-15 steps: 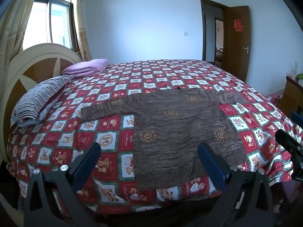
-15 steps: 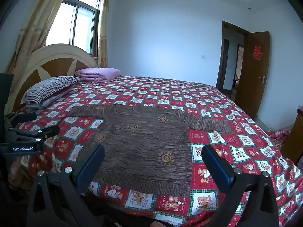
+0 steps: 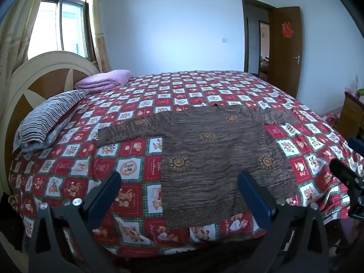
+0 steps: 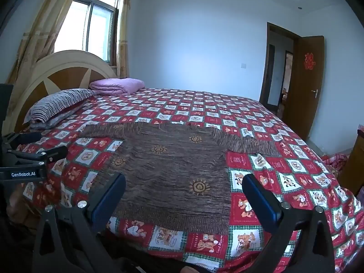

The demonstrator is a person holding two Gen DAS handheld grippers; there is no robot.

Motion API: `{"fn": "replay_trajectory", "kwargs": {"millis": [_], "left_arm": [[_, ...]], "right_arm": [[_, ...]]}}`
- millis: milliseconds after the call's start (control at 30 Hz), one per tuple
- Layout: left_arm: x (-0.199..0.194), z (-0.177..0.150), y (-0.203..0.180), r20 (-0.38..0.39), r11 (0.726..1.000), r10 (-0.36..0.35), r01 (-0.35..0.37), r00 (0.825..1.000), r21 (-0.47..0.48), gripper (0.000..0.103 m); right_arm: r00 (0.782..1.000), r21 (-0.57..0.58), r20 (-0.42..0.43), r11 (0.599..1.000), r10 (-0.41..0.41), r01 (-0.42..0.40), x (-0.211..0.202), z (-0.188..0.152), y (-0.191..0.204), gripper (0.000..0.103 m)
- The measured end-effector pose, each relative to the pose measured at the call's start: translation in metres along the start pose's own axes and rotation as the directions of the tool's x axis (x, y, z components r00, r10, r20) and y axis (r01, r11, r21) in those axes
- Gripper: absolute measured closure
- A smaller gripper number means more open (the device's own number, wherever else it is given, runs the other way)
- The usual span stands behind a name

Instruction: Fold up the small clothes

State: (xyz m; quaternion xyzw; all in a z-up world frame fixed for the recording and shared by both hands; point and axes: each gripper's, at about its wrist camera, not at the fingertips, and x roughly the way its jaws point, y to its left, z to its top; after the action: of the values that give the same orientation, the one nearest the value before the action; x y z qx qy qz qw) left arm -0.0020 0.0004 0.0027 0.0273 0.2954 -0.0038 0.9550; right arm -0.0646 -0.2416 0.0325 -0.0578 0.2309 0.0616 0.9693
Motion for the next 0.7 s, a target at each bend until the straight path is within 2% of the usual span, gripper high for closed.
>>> {"fn": "replay_trajectory", "kwargs": {"millis": [700], "left_arm": [[0.0056, -0.0025, 0.0047, -0.009, 1.0, 0.0, -0.001, 1.0, -0.001, 0.0]], "right_arm": [[1.0, -0.005, -0.013, 1.0, 0.001, -0.001, 0.0064, -0.0052, 0.0052, 0.001]]}}
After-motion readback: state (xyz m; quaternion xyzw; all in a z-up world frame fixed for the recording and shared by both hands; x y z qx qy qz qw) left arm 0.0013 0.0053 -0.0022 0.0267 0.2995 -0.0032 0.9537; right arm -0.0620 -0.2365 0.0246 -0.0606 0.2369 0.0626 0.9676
